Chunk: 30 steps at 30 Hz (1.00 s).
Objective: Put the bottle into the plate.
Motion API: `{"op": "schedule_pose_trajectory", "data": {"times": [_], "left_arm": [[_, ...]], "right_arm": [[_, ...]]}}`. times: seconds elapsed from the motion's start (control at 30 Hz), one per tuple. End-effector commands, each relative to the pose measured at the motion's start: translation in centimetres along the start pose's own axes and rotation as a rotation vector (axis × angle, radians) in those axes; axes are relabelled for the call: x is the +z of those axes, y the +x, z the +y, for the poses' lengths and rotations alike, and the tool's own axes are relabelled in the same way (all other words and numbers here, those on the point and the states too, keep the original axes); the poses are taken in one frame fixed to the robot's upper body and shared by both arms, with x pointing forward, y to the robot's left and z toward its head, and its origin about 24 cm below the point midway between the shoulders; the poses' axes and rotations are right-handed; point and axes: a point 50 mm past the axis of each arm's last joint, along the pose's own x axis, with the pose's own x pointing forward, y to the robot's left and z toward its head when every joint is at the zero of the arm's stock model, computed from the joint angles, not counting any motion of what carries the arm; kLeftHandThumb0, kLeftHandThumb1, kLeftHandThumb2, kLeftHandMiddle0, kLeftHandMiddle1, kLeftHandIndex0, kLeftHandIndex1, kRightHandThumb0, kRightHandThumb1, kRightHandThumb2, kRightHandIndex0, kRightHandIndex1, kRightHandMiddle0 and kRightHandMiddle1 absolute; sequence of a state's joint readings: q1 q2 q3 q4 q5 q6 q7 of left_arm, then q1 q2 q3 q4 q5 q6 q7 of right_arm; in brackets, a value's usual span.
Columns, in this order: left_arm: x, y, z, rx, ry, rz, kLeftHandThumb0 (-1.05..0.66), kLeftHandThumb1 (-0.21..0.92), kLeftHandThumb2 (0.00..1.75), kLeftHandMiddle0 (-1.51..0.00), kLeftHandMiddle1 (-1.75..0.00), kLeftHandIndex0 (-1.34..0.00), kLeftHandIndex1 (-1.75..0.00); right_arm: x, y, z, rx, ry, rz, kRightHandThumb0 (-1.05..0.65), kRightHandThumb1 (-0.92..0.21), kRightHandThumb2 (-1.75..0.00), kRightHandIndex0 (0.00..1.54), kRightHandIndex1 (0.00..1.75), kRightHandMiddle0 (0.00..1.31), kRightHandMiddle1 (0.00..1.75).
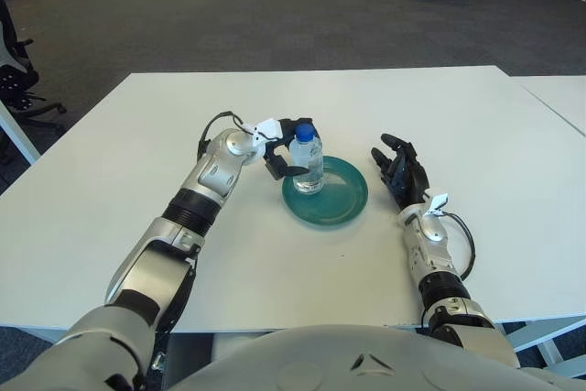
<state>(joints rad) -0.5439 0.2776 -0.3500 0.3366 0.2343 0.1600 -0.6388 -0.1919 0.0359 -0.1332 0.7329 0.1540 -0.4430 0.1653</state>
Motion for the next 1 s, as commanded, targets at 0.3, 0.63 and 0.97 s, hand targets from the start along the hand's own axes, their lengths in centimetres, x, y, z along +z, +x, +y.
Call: {"op": "schedule_pose_trajectory", "data": {"times": [0.3,0.63,0.97], "left_arm": [[0.6,0.0,0.5,0.01,0.066,-0.006,-0.46,0.34,1.28,-1.13,-1.75,-0.58,-1.75],[0.3,0.0,0.1,0.007,0.082,0.005,-0.46,0.34,1.28,-1.13,-1.75,-0.59,-1.75],[0.0,0.0,-0.4,-0.077,0.099,-0.011,-0.46,0.34,1.28,-1.1,-1.75,-0.58,-1.75]], "right_arm": [[-2.7,-1.4,0.5,-0.025,0.062,0.128,-0.88,-0.92,-1.07,0.46,0.0,0.04,0.88],[-2.8,-1.4,0.7,-0.04,0.059,0.131,-0.89,-0.92,-1.07,0.46,0.0,0.05,0.88],[-2.8,-1.4,0.7,-0.04,0.068,0.127,-0.89,-0.92,-1.06,0.47,0.01,0.06,0.89]]}}
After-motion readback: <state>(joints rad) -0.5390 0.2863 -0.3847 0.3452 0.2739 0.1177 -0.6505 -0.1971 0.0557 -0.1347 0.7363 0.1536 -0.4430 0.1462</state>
